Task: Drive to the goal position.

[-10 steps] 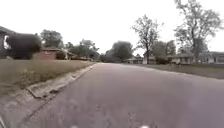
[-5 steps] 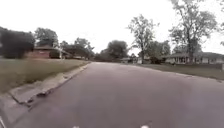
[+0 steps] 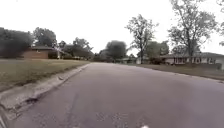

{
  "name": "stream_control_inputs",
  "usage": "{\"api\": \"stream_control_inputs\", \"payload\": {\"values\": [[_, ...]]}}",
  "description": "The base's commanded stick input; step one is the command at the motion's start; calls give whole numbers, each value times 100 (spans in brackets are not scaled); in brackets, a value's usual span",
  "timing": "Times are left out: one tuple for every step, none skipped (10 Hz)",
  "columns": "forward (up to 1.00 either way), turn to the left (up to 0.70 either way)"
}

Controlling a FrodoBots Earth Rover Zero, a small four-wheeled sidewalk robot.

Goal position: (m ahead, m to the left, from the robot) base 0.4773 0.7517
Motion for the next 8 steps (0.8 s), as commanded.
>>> {"api": "stream_control_inputs", "payload": {"values": [[50,0],[50,0],[50,0],[50,0],[50,0],[50,0],[50,0],[50,0]]}}
